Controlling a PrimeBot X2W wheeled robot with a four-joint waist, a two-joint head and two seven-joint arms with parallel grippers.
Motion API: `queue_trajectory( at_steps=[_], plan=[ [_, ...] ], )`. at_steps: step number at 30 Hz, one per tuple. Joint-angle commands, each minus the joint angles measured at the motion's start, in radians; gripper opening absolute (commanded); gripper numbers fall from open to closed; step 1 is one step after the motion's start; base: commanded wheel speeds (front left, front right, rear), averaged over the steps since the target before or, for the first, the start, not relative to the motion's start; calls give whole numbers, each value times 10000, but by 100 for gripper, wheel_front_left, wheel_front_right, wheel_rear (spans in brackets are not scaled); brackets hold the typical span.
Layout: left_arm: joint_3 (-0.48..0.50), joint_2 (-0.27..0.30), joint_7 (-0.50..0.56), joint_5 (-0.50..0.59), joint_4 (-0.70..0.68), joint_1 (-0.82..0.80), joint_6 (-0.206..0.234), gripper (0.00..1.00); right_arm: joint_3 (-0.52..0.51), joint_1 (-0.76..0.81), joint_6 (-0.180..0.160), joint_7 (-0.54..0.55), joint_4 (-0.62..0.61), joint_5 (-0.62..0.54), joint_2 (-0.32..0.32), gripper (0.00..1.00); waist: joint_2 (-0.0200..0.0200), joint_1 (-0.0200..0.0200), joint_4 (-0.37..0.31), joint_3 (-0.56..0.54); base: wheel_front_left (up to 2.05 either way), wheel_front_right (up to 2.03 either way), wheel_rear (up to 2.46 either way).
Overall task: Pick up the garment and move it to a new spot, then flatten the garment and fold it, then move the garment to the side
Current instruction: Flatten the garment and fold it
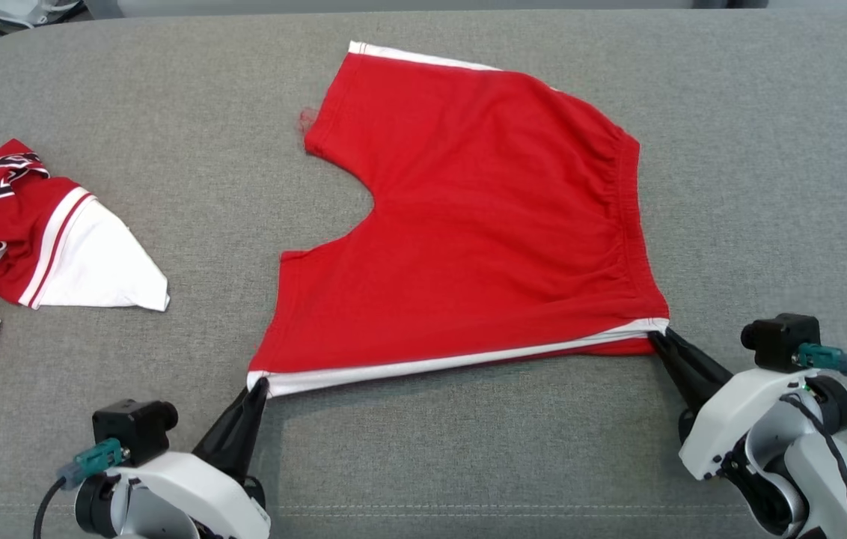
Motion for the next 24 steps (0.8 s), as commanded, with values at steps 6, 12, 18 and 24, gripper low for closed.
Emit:
queue_trajectory(
  at_steps=[6,12,18,24],
  plan=[
    [398,570,339,-120,-490,151,338,0,-620,705,-75,425,-580,-693,128,40,0,0,-118,-135,0,0,0],
    [220,538,663,-298,-271,206,253,100,-1023,1122,-75,876,-927,-952,360,100,0,0,-20,-413,0,0,0],
    [480,588,198,-144,-462,302,511,100,-1802,1870,-75,651,-1634,-1006,429,100,0,0,134,-936,0,0,0],
    [949,713,-747,561,-973,-177,1015,100,-3010,2516,-75,-218,-2734,-1443,772,100,0,0,272,-1576,0,0,0]
  ],
)
